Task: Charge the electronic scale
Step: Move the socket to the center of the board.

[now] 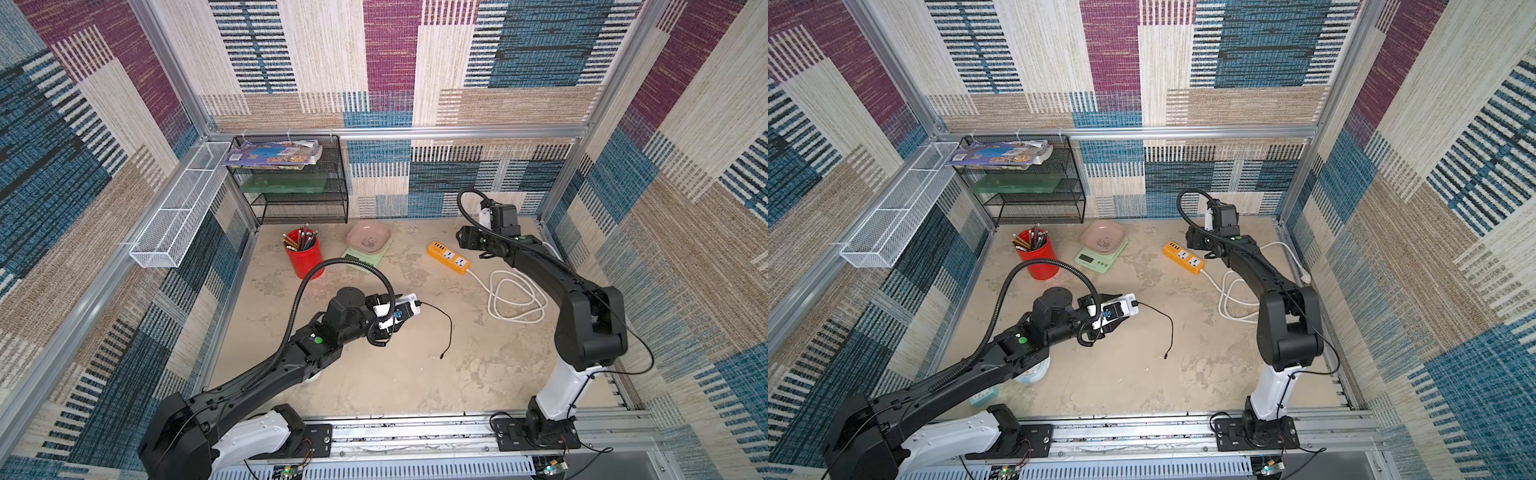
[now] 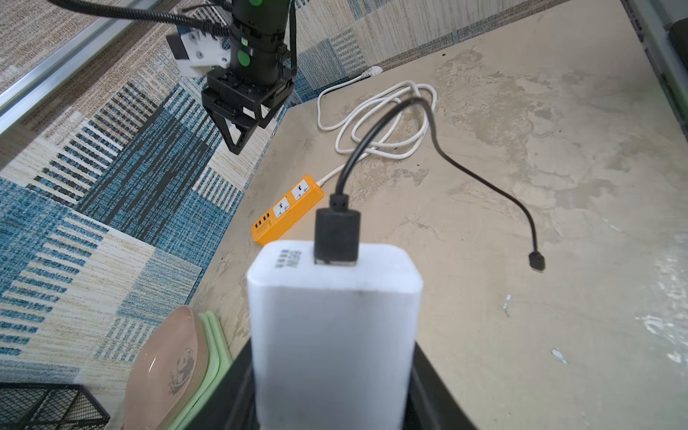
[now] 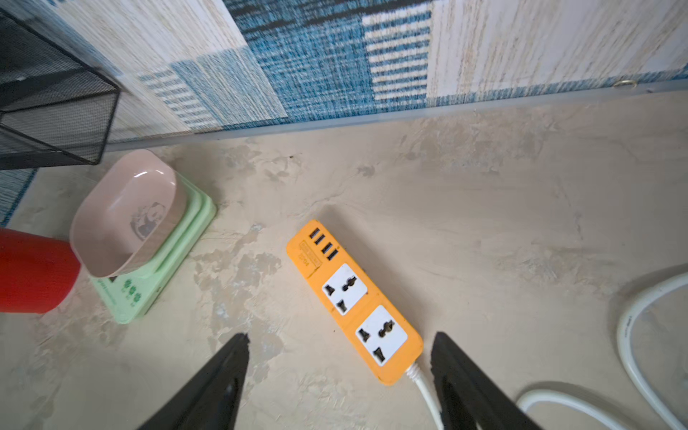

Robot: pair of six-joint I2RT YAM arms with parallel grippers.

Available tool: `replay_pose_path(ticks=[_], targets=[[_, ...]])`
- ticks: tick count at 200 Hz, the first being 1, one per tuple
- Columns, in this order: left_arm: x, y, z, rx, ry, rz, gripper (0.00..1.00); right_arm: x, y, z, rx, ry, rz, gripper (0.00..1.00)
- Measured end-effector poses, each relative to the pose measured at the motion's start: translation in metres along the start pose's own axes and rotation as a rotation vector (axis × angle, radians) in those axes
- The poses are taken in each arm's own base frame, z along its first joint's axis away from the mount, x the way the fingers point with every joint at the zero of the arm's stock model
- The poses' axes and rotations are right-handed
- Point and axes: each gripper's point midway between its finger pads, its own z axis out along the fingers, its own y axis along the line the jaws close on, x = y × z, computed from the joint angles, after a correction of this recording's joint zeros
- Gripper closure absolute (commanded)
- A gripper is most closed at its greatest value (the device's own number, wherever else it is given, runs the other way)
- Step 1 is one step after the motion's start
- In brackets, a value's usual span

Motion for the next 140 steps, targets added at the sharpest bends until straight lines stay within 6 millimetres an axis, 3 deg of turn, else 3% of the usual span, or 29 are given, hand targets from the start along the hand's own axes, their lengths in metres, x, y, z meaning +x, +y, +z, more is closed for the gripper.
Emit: replay_pose_path(ticks=[76,140], targets=[[-0.004,0.002,-0.003,-0.016,-0.027,-0.104,0.72,0.001,0.016,0.101,-0.054,0.134,-0.007,0.22],[-0.008,0.005,-0.002,-0.02,-0.036,-0.131,0.72,0.041,0.026,0.143,-0.079,0.27,-0.033,0.17]])
